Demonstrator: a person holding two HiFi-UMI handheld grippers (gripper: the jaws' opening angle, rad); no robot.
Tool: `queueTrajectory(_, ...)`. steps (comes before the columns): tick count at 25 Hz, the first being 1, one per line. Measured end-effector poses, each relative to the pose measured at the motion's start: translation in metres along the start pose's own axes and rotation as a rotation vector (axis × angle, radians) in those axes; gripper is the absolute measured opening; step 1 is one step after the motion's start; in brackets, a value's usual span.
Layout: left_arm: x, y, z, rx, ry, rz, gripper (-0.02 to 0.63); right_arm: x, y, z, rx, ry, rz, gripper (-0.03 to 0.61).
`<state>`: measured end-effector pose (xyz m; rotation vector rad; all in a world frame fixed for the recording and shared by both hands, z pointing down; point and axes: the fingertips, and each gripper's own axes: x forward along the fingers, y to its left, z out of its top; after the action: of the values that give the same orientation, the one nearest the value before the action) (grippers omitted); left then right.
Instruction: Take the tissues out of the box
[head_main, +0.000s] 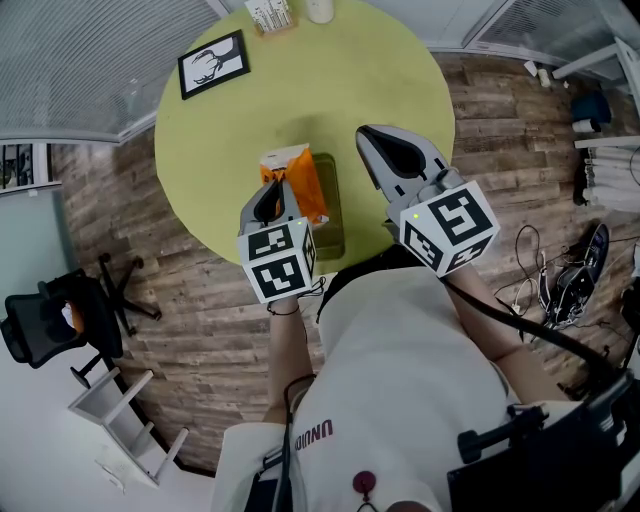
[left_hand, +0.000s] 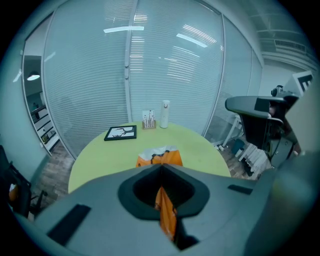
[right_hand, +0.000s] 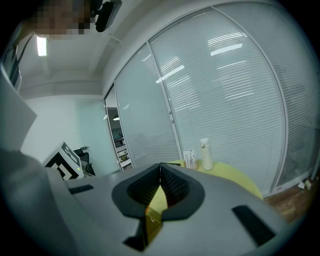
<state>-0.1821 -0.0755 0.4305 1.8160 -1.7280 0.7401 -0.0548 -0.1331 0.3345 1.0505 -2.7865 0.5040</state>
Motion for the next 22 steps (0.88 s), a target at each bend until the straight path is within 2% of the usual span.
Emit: queueTrajectory(22,-0.015,-0.002,0.025,-0.009,-0.072,-0.015,0.014,0.0,-0.001,-0.001,-0.002,0.003,-0.002,0.018)
